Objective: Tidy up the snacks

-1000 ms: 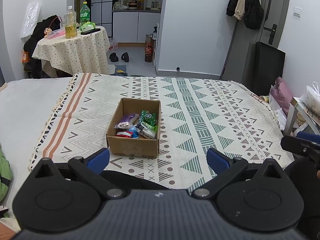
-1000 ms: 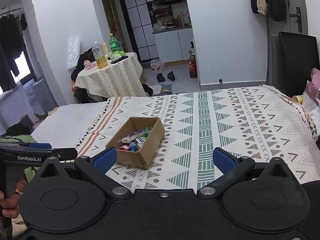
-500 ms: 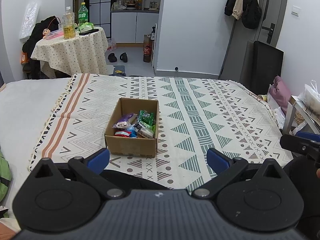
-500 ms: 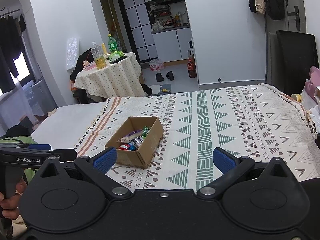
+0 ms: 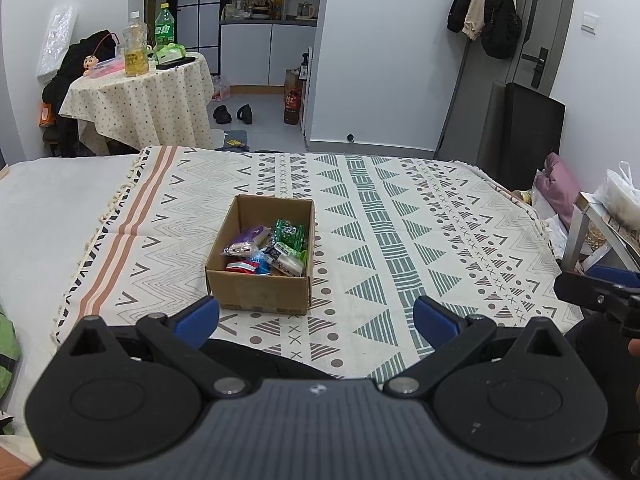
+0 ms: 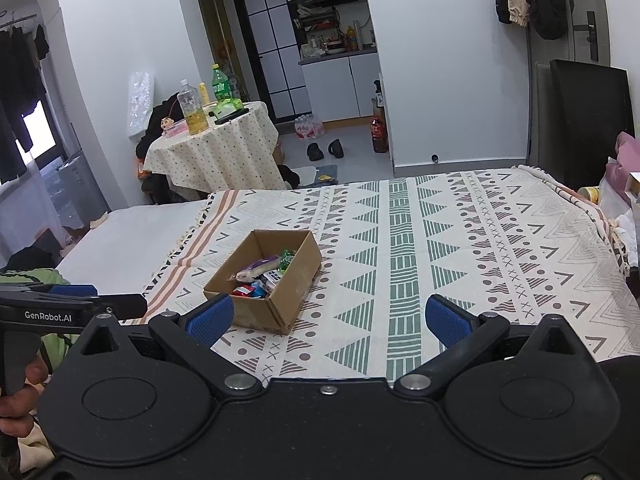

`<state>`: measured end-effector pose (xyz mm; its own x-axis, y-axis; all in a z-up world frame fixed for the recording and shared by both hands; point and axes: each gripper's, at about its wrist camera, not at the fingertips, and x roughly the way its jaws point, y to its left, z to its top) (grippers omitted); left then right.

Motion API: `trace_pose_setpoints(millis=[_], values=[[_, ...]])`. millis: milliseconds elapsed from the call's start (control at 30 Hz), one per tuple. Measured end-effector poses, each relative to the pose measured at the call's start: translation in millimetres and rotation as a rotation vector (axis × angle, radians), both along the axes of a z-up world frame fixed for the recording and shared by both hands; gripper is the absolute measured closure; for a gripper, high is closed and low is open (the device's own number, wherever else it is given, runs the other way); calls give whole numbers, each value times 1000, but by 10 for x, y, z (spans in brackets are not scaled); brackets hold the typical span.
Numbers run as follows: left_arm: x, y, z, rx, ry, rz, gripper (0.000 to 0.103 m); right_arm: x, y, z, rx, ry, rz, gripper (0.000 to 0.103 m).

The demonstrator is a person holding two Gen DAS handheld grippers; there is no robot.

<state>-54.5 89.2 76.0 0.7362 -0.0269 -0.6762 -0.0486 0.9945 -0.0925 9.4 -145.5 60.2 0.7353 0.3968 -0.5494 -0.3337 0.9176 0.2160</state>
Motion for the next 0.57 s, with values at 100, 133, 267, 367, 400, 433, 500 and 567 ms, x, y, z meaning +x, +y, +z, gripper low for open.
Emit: trace_pose_setpoints(millis=[100, 133, 267, 367, 400, 433, 500, 567], values=[[0, -6, 1, 0, -1, -1, 0, 8, 3, -10, 0, 2, 0, 0], [0, -2, 2, -1, -3, -2, 0, 9, 3, -9, -1, 2, 0, 0], [6, 1, -15, -6, -3, -4, 0, 15, 5, -21, -9, 5, -3, 0], [4, 10, -33, -11, -7, -3, 0, 29, 5, -35, -13, 8, -6, 0], [7, 5, -38, -11, -7, -1, 0, 30, 7, -44, -13, 10, -7, 0], [9, 17, -45, -12, -9, 0, 0, 37, 4, -53, -13, 13, -9, 0], [19, 27, -56, -15, -9, 1, 0, 49, 5, -72, -13, 16, -12, 0], [28, 46, -67, -21, -7, -3, 0, 60, 14, -98, -12, 18, -17, 0]])
